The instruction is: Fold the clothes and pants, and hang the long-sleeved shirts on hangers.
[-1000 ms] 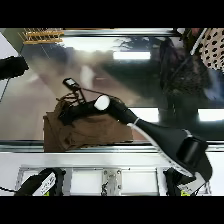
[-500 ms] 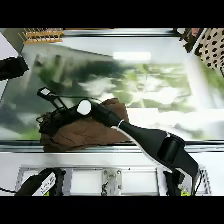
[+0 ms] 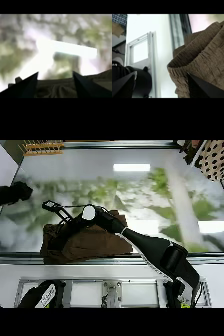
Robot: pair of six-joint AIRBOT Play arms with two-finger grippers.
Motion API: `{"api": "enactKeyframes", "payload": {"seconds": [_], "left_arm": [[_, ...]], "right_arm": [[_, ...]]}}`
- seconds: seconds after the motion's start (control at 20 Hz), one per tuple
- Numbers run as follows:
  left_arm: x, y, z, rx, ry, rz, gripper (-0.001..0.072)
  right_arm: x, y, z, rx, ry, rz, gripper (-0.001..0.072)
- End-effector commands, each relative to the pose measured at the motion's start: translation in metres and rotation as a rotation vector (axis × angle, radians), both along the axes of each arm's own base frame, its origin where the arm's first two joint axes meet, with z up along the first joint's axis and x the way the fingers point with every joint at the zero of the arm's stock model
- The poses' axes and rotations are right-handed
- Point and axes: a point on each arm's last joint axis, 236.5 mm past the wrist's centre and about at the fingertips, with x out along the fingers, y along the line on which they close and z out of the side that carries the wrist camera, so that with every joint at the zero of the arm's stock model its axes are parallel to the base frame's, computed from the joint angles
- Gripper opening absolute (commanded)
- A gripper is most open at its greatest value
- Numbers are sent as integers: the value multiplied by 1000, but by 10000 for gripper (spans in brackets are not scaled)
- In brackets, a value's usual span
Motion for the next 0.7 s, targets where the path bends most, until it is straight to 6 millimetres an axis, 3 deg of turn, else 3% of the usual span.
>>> {"api": "enactKeyframes", "payload": {"seconds": [0.0, 0.1, 0.2, 0.4, 0.65], "left_arm": [[-51, 21, -60, -99, 242, 104, 527], [-86, 23, -102, -207, 402, 155, 527], [-106, 12, -131, -361, 485, 192, 527], [-111, -24, -165, -568, 516, 193, 527], [-111, -56, -186, -590, 536, 134, 526]], "right_arm": [[-5, 0, -1, -5, -1, 16, 720], [-5, 0, -1, -5, -1, 16, 720], [-5, 0, -1, -5, -1, 16, 720], [-5, 0, -1, -5, -2, 16, 720], [-5, 0, -1, -5, -2, 16, 720]]}}
